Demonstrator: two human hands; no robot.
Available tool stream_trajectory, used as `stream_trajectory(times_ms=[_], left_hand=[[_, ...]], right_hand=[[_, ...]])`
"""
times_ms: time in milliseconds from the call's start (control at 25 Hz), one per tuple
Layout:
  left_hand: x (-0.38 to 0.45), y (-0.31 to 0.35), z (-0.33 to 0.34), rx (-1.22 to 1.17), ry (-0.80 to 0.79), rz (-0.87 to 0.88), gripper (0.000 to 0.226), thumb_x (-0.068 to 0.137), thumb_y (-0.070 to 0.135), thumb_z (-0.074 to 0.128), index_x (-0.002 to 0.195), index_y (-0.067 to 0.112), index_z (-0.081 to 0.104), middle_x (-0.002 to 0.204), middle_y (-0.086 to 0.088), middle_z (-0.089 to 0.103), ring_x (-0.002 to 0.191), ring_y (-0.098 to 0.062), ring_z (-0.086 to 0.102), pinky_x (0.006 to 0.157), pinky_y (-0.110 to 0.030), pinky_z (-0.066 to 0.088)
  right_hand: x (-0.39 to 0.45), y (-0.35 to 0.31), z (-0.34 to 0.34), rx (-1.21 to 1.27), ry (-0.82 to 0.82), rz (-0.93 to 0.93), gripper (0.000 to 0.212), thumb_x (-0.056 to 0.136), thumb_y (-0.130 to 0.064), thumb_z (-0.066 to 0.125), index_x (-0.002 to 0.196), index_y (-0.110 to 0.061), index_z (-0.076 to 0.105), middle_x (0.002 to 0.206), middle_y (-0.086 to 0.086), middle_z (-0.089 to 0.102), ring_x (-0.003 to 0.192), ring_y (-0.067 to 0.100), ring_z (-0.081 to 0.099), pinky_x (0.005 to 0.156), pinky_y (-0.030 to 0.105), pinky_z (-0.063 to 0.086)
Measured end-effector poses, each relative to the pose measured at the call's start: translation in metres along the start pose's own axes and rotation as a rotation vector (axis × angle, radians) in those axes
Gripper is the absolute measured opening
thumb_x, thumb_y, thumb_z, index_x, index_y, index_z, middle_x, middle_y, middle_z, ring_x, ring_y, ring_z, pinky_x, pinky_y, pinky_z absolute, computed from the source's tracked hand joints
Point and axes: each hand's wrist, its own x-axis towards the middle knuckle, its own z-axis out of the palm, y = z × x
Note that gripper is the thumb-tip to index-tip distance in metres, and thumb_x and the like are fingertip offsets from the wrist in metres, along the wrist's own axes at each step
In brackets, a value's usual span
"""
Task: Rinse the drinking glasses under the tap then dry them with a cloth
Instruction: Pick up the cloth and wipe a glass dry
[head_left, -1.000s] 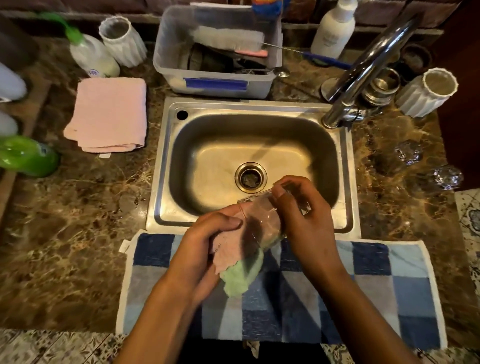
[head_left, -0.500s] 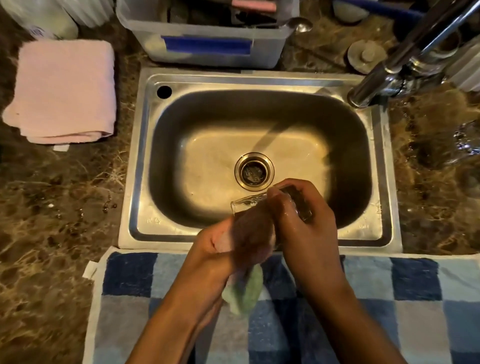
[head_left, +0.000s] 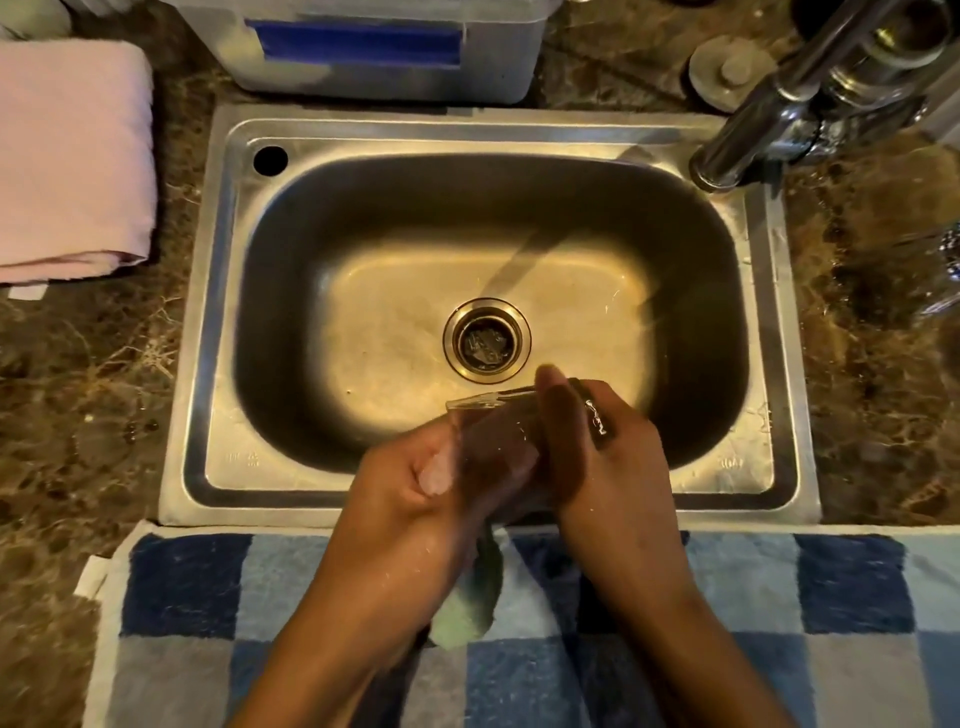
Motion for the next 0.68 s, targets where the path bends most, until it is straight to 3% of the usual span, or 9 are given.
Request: stream_trajectory(times_ms=[80,160,240,360,440,520,560,600,680], left_hand=[[0.004,0.003,-0.005,-0.198,-0.038,-0.14,0.039,0.069,0.026,0.084,0.104,0.008,0.079,0.099,-0.014,0.079,0.093,-0.027,0.075,0.077,-0.028,0.059],[0.008,0.003,-0.01,-0.434,-0.1,-0.353,0.056,0.055,0.019,0.093,0.103,-0.004,0.076,0.093,-0.023,0.077,0.084,-0.032,0.074,0.077,-0.036,0.06],[0.01,0.008,-0.007,-0.52,-0.109,-0.402,0.06,0.05,0.016,0.096,0.102,-0.005,0.076,0.091,-0.024,0.076,0.079,-0.032,0.074,0.077,-0.038,0.059],[0.001,0.02,0.014,-0.258,-0.112,-0.139,0.044,0.061,0.023,0.09,0.102,0.013,0.078,0.09,-0.007,0.079,0.086,-0.02,0.075,0.08,-0.029,0.059],[-0.007,0.021,0.027,0.259,-0.032,0.23,0.032,0.065,0.022,0.085,0.094,0.029,0.074,0.083,0.013,0.078,0.075,0.001,0.072,0.066,-0.012,0.054],[-0.01,0.01,0.032,0.772,0.039,0.498,0.035,0.073,0.029,0.08,0.105,0.032,0.067,0.088,0.016,0.074,0.069,0.002,0.071,0.058,-0.016,0.054],[-0.01,0.006,0.034,0.83,0.077,0.519,0.032,0.076,0.03,0.077,0.106,0.03,0.065,0.085,0.014,0.073,0.066,-0.001,0.071,0.055,-0.018,0.053],[-0.01,0.006,0.036,0.739,0.094,0.451,0.023,0.08,0.028,0.075,0.102,0.027,0.066,0.078,0.012,0.072,0.062,-0.001,0.07,0.053,-0.018,0.052],[-0.002,0.012,0.034,0.167,0.075,0.053,0.014,0.081,0.017,0.076,0.094,0.02,0.074,0.072,0.005,0.075,0.063,-0.014,0.071,0.057,-0.023,0.055]], right_hand=[[0.005,-0.002,-0.011,-0.099,-0.116,-0.121,0.06,0.082,-0.078,0.053,0.099,-0.021,0.066,0.085,0.0,0.074,0.078,0.015,0.072,0.068,0.042,0.061],[0.009,-0.002,-0.019,-0.114,-0.203,-0.435,0.041,0.09,-0.045,0.066,0.118,-0.014,0.063,0.103,0.002,0.073,0.094,0.018,0.071,0.077,0.039,0.059],[0.017,-0.002,-0.019,-0.067,-0.163,-0.637,0.02,0.089,-0.015,0.066,0.106,-0.003,0.068,0.097,0.008,0.071,0.09,0.021,0.07,0.073,0.035,0.056],[0.025,-0.014,-0.016,0.136,-0.05,-0.435,0.021,0.094,-0.02,0.057,0.081,-0.006,0.067,0.075,0.008,0.068,0.074,0.016,0.068,0.064,0.026,0.052],[0.029,-0.025,-0.018,0.205,-0.085,-0.227,0.029,0.095,-0.019,0.053,0.075,-0.003,0.065,0.068,0.014,0.065,0.065,0.016,0.063,0.058,0.025,0.05],[0.032,-0.029,-0.026,0.122,-0.182,-0.062,0.038,0.093,-0.029,0.051,0.069,-0.002,0.06,0.059,0.011,0.062,0.056,0.013,0.058,0.053,0.026,0.046],[0.031,-0.027,-0.031,0.057,-0.225,-0.01,0.042,0.091,-0.037,0.05,0.068,-0.003,0.061,0.058,0.009,0.064,0.055,0.014,0.06,0.054,0.027,0.048],[0.03,-0.025,-0.034,0.016,-0.249,0.04,0.048,0.09,-0.046,0.05,0.073,-0.004,0.064,0.065,0.011,0.069,0.06,0.018,0.065,0.06,0.033,0.054],[0.023,-0.019,-0.035,0.067,-0.271,0.027,0.049,0.091,-0.055,0.05,0.09,-0.01,0.07,0.085,0.013,0.074,0.08,0.028,0.073,0.075,0.05,0.06]])
